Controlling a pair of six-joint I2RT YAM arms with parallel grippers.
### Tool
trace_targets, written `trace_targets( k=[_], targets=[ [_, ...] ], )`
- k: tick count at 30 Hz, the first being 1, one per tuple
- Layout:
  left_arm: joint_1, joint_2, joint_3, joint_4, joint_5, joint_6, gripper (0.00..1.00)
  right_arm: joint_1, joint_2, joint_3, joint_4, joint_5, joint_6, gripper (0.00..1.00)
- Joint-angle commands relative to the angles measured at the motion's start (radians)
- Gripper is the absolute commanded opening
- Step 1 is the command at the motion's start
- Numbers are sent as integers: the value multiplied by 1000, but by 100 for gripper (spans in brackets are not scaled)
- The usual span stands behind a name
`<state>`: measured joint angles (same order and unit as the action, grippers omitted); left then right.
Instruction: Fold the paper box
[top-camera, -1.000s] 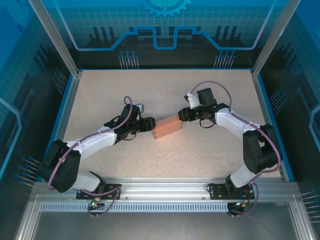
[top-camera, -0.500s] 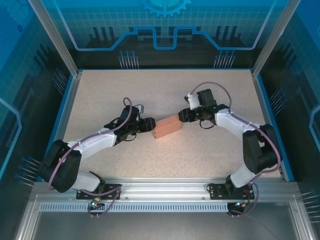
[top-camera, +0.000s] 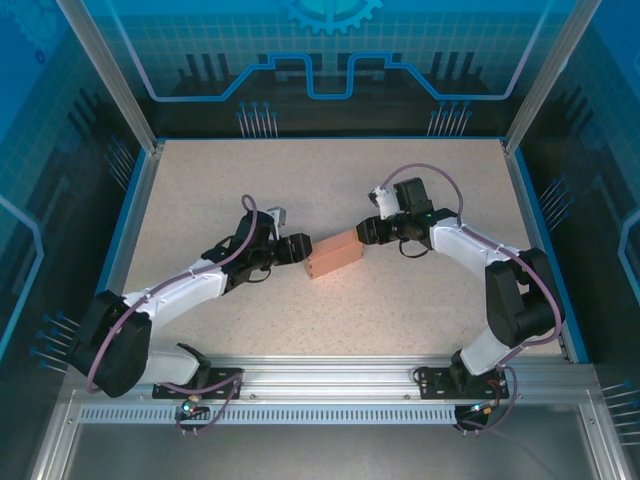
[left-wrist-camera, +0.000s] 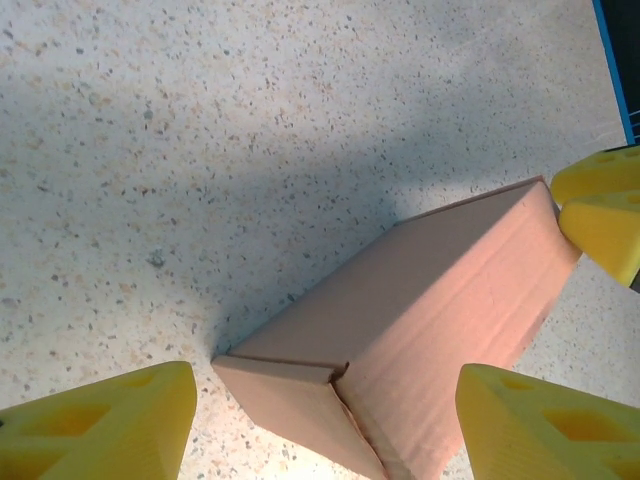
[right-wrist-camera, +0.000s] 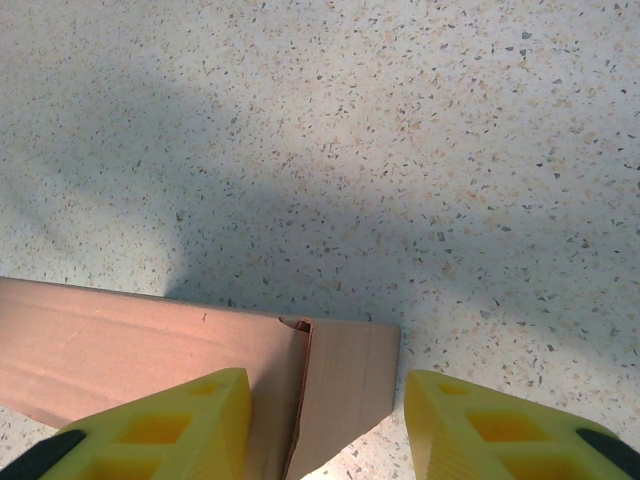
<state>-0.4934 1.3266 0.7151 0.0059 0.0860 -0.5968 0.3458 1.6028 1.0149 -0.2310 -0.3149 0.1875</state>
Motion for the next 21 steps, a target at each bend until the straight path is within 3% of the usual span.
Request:
trace_targets(
  k=[1,21],
  targets=[
    [1,-15,-32,1,58,-26,70,-1,17,-27,-90,31,-10,45],
    [-2,75,-63,58,80,-48,47,1,5,-48,-85,49,-6,45]
  ],
)
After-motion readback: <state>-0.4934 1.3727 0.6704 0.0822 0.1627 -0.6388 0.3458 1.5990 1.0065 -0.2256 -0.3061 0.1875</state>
